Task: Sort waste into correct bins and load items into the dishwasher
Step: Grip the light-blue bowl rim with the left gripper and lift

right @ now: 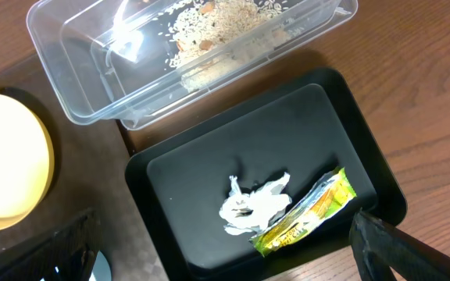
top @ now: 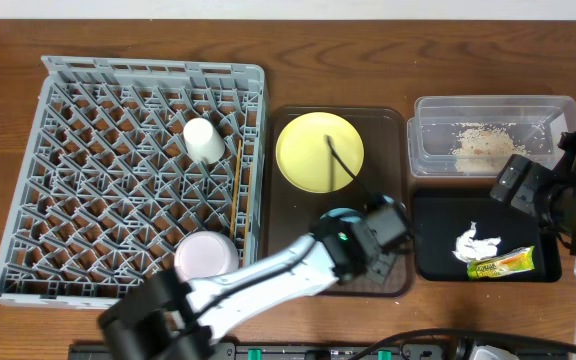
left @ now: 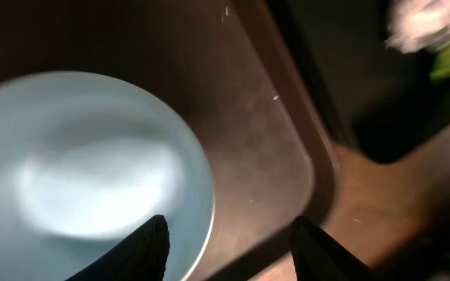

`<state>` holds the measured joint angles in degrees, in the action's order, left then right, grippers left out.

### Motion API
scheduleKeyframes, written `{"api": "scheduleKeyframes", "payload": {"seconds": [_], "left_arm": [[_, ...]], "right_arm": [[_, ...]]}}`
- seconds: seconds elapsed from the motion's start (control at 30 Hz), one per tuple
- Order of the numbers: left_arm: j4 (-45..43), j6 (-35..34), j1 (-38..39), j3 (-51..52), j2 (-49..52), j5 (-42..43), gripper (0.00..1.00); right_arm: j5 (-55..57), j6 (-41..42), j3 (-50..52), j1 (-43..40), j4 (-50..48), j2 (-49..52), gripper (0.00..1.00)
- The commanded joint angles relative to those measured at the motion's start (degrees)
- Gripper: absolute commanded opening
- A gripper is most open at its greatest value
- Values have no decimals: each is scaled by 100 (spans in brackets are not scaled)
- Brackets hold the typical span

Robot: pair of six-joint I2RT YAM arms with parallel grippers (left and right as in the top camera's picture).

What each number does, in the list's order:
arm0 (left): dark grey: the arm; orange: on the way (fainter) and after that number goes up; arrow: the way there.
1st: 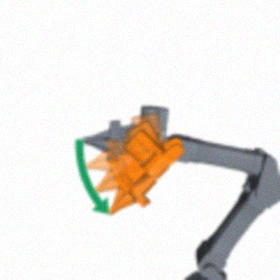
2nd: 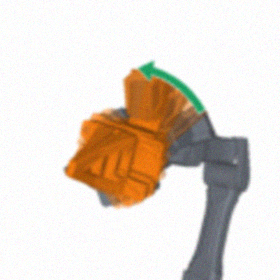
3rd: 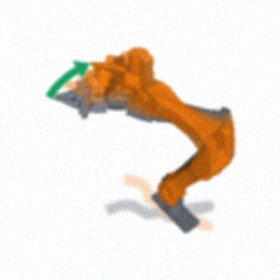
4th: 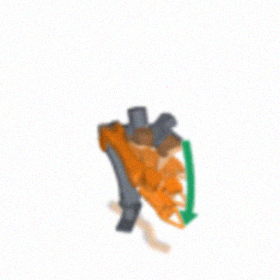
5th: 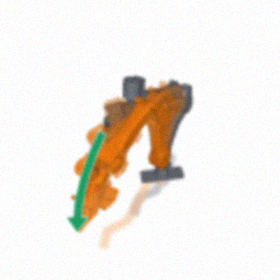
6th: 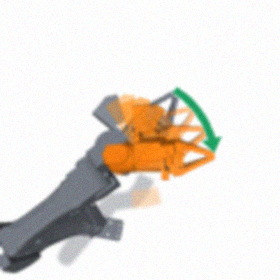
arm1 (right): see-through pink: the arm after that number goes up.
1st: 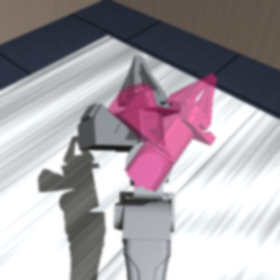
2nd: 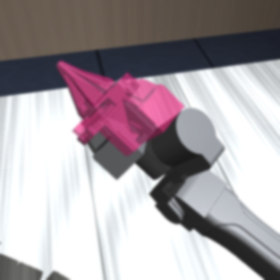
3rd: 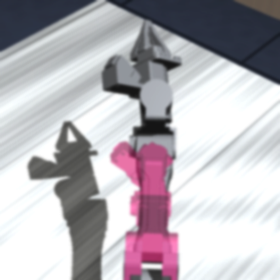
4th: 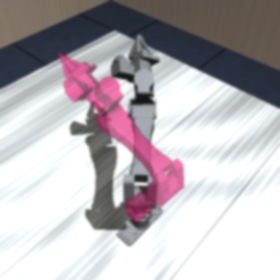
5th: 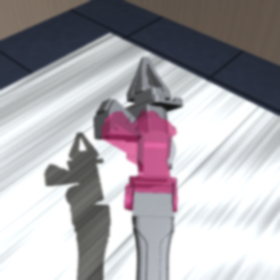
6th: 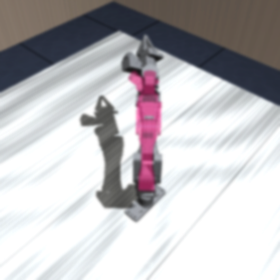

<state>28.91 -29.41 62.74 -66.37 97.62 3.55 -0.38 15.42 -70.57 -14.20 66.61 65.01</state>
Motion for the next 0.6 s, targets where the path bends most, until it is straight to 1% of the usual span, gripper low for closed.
{"api": "scheduleKeyframes", "payload": {"seconds": [0.0, 0.1, 0.17, 0.27, 0.33, 0.37, 0.43, 0.47, 0.57], "left_arm": [[-59, 129, 155, -15, 444, -992, 52], [-76, 131, 164, -15, 708, -1550, 52], [-149, 129, 162, -15, 870, -1580, 52], [-245, 129, 175, -15, 1093, -1399, 51], [-247, 129, 175, -15, 1217, -1320, 40], [-243, 131, 175, -15, 1283, -1322, 28], [-216, 131, 175, -15, 1340, -1322, 11], [-201, 138, 175, -15, 1335, -1322, 8], [-201, 422, 157, -66, 1097, -1322, 8]], "right_arm": [[13, -4, -68, -42, 4, -11, 99], [13, -4, -68, -42, 4, -11, 99], [13, -4, -68, -42, 4, -13, 99], [13, -4, -68, -42, 4, -9, 99], [13, -4, -68, -42, 4, -2, 99], [13, -4, -68, -42, 4, -2, 99], [13, -4, -68, -42, 4, -2, 99], [13, -4, -68, -42, 4, -2, 99], [13, -4, -68, -42, 4, -2, 99]]}}
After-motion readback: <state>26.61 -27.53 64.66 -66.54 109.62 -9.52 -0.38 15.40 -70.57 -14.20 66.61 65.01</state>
